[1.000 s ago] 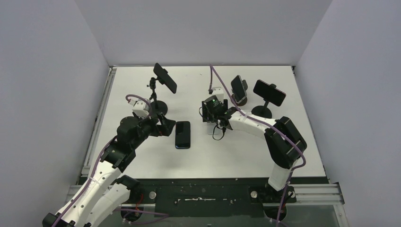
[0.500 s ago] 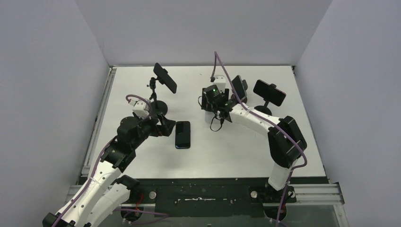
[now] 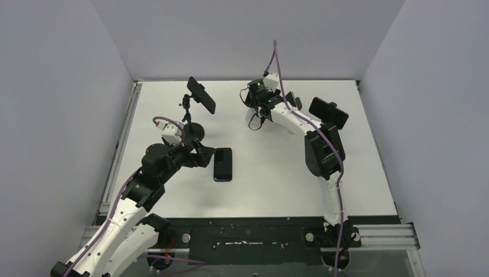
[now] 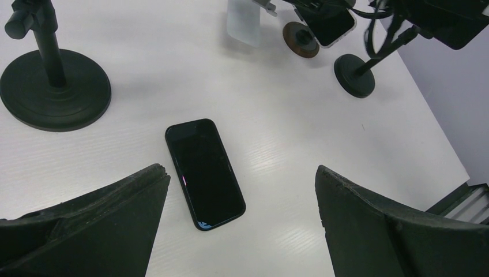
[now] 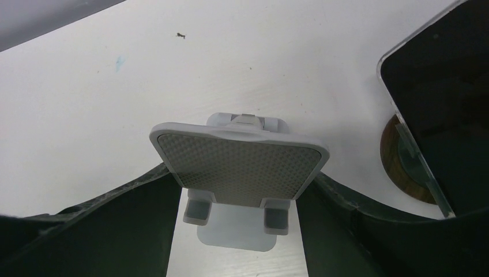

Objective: Remove the phone from the phone stand
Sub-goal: Place the phone stand at the center of the board.

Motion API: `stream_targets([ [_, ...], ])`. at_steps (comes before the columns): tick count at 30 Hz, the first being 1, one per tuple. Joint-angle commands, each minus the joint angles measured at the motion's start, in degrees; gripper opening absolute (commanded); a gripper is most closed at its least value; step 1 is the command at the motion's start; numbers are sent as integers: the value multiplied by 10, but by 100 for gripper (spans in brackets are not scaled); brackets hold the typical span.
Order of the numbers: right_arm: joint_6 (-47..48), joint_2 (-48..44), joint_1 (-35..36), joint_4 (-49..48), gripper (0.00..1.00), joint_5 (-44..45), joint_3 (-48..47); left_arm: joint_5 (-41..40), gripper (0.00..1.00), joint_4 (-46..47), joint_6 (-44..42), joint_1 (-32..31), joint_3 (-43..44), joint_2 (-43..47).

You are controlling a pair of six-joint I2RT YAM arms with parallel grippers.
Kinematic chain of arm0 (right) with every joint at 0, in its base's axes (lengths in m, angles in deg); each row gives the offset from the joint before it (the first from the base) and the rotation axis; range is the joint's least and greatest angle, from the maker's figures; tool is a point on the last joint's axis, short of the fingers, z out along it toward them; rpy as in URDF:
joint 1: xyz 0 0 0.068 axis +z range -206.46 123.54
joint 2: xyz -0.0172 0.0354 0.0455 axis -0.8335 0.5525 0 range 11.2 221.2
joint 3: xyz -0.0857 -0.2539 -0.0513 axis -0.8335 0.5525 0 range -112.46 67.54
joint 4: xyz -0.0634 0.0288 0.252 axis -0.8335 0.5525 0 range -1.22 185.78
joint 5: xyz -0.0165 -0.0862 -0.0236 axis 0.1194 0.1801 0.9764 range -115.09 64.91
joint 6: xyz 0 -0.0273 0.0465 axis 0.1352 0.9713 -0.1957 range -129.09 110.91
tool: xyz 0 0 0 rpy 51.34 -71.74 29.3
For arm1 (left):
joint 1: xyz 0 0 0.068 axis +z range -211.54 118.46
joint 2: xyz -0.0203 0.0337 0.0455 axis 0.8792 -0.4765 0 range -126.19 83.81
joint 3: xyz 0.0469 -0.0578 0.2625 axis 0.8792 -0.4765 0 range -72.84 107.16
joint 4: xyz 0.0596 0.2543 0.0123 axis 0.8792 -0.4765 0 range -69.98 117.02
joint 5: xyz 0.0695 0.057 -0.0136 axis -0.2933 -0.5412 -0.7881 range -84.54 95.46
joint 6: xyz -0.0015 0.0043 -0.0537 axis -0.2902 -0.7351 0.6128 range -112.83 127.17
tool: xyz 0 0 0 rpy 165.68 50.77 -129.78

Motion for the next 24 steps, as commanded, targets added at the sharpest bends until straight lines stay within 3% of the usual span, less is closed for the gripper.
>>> stream_targets([
  [1,-30,38,-6,33,52,29,-86,-5,97,21,-3,-7,3,13],
  [7,-32,92,-9,64,53,36,-153,-9,97,18,-3,-15,4,20],
  [14,-46,112,-10,73,55,26,-162,-10,97,18,-3,-20,3,25],
  [24,-60,109,-9,75,83,5,-144,-10,97,18,-4,-20,3,24],
])
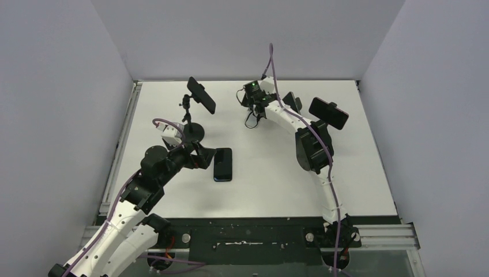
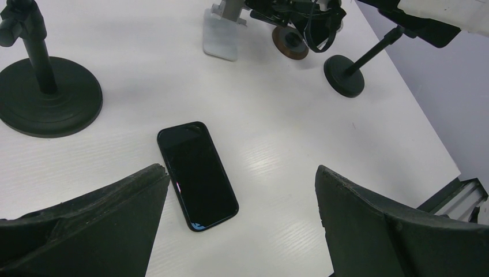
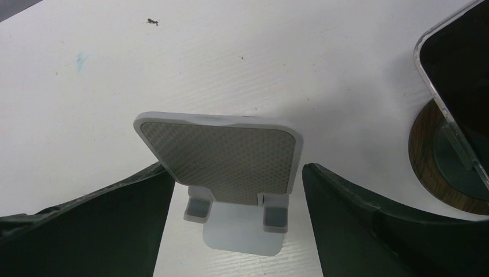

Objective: Remove the phone from the phone stand
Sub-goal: Place the phone stand at the center of the board.

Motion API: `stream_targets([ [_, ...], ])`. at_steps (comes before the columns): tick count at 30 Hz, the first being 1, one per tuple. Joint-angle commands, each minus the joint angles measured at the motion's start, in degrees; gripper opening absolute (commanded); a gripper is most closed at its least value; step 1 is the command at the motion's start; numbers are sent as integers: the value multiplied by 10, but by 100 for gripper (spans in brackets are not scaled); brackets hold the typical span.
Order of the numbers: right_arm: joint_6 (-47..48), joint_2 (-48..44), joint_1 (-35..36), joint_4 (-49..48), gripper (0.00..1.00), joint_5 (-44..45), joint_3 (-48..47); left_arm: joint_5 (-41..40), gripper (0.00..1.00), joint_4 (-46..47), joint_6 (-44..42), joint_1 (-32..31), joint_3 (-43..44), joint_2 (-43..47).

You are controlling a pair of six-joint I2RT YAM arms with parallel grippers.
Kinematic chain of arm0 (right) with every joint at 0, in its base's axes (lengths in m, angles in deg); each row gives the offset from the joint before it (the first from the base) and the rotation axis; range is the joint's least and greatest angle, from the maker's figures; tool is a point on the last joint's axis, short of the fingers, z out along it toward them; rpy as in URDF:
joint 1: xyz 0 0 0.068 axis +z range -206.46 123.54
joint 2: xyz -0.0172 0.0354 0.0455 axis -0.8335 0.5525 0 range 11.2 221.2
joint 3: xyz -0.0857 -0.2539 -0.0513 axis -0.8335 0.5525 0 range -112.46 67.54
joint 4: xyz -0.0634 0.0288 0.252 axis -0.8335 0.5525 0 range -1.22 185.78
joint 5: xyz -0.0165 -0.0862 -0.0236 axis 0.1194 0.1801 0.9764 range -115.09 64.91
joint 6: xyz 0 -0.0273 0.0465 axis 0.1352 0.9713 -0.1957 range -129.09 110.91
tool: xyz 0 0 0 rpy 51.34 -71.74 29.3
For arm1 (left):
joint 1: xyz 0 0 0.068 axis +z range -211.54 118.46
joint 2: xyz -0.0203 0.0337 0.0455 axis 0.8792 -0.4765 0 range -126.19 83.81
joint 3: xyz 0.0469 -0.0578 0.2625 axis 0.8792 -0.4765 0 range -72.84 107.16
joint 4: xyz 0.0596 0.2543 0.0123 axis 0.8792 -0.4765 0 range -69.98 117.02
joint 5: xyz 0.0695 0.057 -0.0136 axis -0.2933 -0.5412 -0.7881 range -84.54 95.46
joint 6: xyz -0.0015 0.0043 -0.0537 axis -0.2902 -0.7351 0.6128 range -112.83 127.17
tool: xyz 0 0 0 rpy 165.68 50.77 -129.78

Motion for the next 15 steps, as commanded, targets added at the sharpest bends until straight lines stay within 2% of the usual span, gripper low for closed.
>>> stream_targets([
  [1,-10,-15,-1,-8,85,0,-8,-5,97,19,-4,-2,2,6],
  [7,-9,-39,-1,-6,99,-5,12,-5,97,19,-4,-2,3,5],
  [15,17,-141,13,-27,100,-4,75,-19,97,13,-5,-2,7,3],
])
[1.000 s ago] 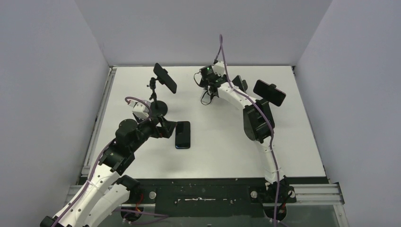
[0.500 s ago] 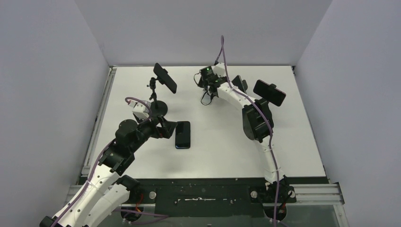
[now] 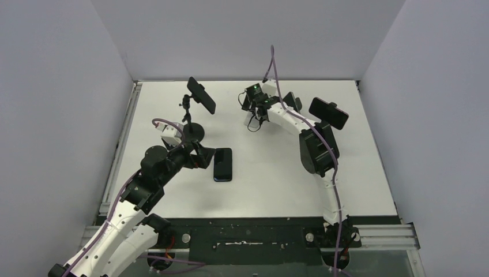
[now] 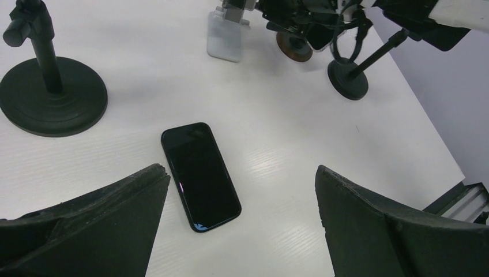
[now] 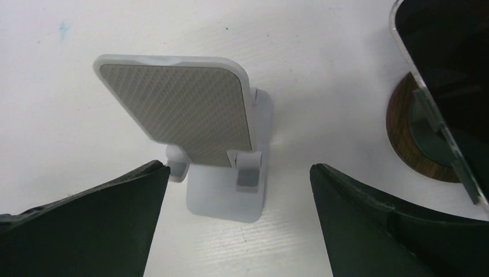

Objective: Remove the phone from the phone stand
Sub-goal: Place the phone stand at the center of the board, then pick up the phone stand with the phone at the center of the board.

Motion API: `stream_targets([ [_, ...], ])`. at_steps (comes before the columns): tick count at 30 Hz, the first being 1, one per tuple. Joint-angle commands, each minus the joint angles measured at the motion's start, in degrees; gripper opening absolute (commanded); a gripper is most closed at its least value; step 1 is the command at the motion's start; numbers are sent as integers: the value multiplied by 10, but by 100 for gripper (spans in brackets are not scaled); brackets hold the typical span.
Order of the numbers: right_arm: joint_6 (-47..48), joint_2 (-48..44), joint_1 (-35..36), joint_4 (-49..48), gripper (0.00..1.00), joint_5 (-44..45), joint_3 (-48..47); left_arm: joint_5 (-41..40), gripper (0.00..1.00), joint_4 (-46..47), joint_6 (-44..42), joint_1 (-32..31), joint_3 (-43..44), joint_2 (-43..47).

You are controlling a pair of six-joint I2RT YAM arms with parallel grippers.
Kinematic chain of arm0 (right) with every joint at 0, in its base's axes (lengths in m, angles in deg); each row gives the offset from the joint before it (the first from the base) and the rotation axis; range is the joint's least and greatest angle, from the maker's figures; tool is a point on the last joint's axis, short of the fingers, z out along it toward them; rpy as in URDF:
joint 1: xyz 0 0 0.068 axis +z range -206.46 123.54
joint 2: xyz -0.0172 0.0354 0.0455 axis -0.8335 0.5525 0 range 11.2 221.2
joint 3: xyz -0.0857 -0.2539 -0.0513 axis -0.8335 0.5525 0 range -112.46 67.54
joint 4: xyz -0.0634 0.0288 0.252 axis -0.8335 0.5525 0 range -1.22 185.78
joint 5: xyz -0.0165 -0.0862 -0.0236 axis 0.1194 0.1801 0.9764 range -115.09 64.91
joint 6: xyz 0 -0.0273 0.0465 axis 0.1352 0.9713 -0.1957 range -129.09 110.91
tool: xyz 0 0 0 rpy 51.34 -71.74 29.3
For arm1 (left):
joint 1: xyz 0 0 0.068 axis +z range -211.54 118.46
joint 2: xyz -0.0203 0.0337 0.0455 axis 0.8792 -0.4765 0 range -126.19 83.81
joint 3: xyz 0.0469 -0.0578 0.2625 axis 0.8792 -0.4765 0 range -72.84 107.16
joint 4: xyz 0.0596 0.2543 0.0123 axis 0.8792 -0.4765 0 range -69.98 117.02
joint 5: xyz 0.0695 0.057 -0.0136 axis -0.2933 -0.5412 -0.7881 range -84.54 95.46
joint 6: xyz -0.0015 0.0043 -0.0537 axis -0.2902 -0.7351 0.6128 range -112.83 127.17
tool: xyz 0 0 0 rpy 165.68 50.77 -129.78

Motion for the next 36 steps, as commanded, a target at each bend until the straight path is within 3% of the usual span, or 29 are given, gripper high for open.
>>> stream_targets([
  [1,24,-118,14,-31,100,9,21,-16,97,11,-4,-1,8,3],
  [7,81,-274,58,-56,100,14,129,-116,98,-22,11,-1,28,27],
  [10,110,-352,92,-59,100,21,198,-178,97,-34,62,-4,37,28],
  [13,95,-421,105,-47,100,-26,288,-217,97,-32,123,-8,39,28],
  [19,67,-575,128,-56,100,-18,466,-251,97,-35,116,-10,42,19],
  [23,40,-694,129,-128,100,-49,597,-240,97,-39,107,-11,44,19],
  [26,31,-757,129,-154,100,-91,666,-161,97,23,79,-12,27,28],
  [31,31,-785,135,-134,100,-119,705,-143,97,114,77,-13,12,37],
  [36,44,-788,152,-101,100,-80,710,-134,98,133,55,-12,61,-19],
])
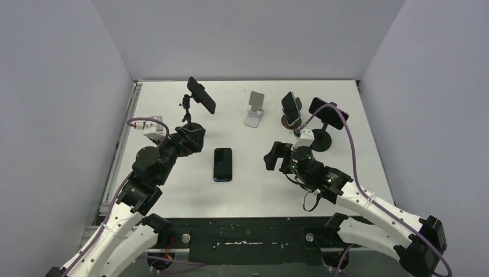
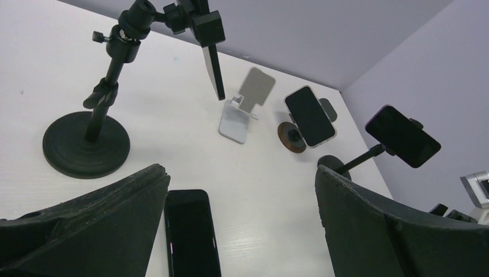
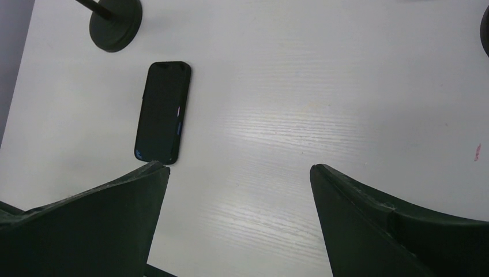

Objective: Remove the phone from the phone stand
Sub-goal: Pick up the phone stand with the phone at the center of the board.

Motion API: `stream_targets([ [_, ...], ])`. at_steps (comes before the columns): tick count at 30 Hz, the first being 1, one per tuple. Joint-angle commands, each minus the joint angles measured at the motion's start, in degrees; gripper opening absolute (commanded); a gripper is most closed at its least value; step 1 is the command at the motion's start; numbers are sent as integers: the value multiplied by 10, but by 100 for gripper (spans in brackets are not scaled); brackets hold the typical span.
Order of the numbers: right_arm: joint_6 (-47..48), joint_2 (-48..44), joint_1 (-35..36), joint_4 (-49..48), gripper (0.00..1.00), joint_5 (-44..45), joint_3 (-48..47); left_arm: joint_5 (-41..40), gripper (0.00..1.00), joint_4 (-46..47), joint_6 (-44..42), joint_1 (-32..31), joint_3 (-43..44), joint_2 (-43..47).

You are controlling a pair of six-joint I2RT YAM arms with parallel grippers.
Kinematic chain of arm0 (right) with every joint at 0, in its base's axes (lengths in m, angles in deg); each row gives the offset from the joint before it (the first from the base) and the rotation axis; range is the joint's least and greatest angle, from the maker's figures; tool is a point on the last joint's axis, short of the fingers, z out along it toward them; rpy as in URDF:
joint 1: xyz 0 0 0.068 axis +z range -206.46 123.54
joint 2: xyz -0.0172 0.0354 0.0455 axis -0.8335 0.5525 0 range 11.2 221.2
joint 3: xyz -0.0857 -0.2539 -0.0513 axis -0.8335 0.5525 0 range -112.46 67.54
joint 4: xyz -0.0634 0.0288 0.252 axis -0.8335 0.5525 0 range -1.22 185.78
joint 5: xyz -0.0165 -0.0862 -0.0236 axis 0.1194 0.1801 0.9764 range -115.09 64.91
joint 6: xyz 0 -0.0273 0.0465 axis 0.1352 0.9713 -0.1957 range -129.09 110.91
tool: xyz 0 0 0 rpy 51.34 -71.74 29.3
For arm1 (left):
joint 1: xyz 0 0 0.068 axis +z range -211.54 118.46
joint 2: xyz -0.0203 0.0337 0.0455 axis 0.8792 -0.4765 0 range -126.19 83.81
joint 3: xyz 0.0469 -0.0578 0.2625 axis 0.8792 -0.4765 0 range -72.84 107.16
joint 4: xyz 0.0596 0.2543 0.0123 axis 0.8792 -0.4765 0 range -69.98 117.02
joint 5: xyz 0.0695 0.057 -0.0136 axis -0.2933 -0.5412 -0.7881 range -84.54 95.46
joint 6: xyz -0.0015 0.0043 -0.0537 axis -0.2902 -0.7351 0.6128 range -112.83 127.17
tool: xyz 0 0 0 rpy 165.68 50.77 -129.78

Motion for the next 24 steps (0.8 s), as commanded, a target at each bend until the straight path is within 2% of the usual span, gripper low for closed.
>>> stream_targets([
  [1,1,-12,16,6,100,33,4,27,97,59,-21,-1,59,-59],
  [5,-26,-57,15,-16,100,57,30,41,97,46,28,4,115,-127],
  [12,16,-133,15,-68,100,-6,67,55,96,28,68,27,176,-171],
  [17,27,-138,15,-63,100,-19,66,59,92,-75,70,62,265,-231],
  [24,31,-140,15,-65,100,-28,61,92,85,-100,73,100,307,-275],
])
